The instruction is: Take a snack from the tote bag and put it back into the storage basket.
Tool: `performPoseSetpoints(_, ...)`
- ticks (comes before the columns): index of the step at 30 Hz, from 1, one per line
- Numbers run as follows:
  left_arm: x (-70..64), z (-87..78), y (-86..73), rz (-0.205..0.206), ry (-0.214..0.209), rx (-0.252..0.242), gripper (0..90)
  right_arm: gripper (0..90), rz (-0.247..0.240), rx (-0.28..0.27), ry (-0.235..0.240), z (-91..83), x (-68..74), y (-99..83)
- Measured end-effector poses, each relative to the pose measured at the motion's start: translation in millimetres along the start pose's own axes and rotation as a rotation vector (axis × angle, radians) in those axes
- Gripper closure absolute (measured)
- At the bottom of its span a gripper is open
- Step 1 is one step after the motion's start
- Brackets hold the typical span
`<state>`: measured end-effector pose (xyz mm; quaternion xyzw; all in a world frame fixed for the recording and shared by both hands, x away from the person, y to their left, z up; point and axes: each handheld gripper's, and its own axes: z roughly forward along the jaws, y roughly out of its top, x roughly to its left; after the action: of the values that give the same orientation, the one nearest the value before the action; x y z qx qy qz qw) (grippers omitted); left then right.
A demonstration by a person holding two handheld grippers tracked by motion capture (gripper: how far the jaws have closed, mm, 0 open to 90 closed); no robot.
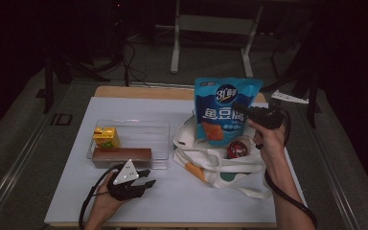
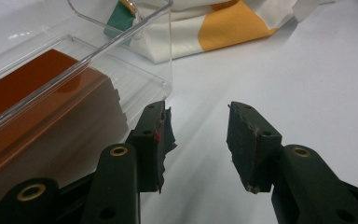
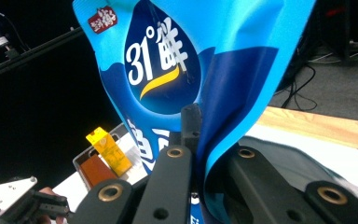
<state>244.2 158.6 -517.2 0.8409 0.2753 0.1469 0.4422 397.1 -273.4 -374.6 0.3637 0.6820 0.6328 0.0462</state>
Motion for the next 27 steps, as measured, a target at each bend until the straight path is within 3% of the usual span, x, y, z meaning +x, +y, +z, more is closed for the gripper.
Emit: performPoseSetpoints(27, -1.6, 0.8, -2.0, 0.002, 0.000, 0.006, 57.7, 90.0, 0.051, -0.074, 0.089, 20.0, 44.2, 19.8)
